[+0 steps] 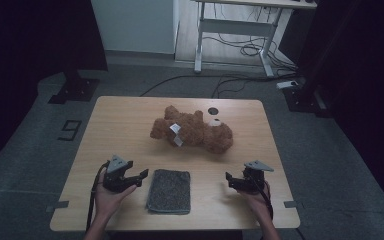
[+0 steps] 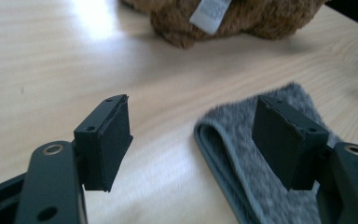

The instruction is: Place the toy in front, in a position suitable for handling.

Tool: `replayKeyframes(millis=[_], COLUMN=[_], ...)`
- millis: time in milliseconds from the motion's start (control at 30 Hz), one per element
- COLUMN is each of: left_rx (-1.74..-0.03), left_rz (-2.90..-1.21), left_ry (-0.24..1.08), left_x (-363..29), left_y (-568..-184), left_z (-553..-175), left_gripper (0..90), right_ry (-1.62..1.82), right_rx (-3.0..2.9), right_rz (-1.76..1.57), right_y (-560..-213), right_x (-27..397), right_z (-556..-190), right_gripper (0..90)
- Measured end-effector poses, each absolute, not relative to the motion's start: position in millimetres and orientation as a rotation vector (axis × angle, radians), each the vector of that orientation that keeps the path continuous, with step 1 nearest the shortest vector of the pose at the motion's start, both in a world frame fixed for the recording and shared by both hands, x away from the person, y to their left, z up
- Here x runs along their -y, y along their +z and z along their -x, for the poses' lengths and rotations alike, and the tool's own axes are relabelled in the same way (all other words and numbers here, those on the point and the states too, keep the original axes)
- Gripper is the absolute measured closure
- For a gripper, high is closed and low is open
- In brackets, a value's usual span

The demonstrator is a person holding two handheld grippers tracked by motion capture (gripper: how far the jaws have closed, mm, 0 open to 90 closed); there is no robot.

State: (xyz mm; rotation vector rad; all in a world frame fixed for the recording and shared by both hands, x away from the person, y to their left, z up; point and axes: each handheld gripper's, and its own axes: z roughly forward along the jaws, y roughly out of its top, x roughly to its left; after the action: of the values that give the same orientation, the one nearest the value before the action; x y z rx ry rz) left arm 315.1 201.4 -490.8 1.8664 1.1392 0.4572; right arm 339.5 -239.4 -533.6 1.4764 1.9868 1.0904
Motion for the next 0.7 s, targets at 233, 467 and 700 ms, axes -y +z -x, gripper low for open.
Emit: replayKeyframes(millis=[233, 467, 700], left_rx=[-1.108, -1.073, -1.118], left_rz=[-1.893, -1.938, -1.901], left_ry=[0.478, 0.542, 0.507], left_x=[-190.0, -176.8, -175.4], left_y=[-476.4, -464.9, -467.9], left_z=[-342.8, -375.7, -405.8], left_gripper=[28.5, 28.6, 28.2], right_ry=[1.14, 1.16, 1.186], right_rx=[-1.995, -2.02, -2.019], right_rz=[-1.439, -1.4, -1.386], right_y=[-519.3, -507.2, -494.2], right_x=[231.1, 223.3, 220.2], right_z=[-357.8, -375.8, -394.0], right_gripper=[10.4, 10.4, 10.4])
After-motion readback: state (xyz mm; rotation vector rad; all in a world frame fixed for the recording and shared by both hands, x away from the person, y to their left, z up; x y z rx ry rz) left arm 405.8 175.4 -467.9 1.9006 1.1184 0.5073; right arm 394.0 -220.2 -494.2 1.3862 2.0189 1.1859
